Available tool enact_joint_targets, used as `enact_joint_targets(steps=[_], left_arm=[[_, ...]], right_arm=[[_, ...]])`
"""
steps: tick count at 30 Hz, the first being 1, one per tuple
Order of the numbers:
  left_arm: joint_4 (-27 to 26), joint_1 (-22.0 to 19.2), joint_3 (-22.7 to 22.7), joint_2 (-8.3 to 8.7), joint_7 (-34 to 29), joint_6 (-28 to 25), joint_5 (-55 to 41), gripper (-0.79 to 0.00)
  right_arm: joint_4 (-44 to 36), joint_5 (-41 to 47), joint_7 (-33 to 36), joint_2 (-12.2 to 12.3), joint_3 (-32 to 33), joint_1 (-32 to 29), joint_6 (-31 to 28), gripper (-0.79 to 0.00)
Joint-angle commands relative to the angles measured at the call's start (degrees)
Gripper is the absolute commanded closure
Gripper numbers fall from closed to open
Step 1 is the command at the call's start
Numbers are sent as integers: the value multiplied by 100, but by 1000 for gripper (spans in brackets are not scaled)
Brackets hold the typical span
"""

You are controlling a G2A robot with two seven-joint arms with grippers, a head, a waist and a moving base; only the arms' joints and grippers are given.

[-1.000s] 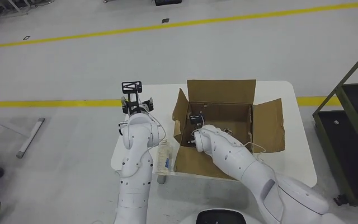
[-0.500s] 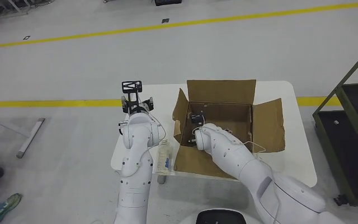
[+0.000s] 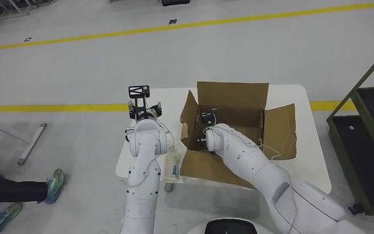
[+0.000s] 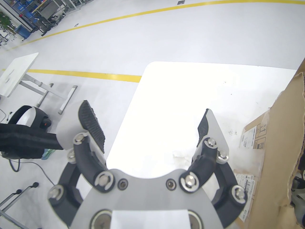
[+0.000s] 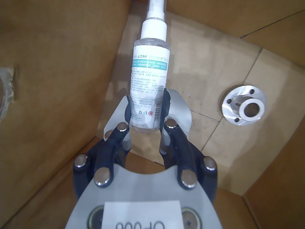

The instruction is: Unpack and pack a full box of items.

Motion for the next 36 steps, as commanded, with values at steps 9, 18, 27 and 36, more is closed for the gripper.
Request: enact_joint_targets(steps=[9, 18, 27, 36], left_arm=[[-66, 15, 51, -12, 10, -101, -84, -785], [-77, -16, 27, -11, 9, -117, -81, -785], [-96, 9, 17, -11, -23, -112, -35, -785], [-134, 114, 16, -10, -65, -77, 11, -785]], right_arm=[[-986, -1095, 1332, 463, 31, -438, 87, -323], [-2835, -2092, 2267, 983, 556, -1029, 296, -785], [-3794, -2745, 2825, 1236, 917, -1322, 43, -785], [-3878, -2704, 3096, 1183, 858, -1507, 530, -785]])
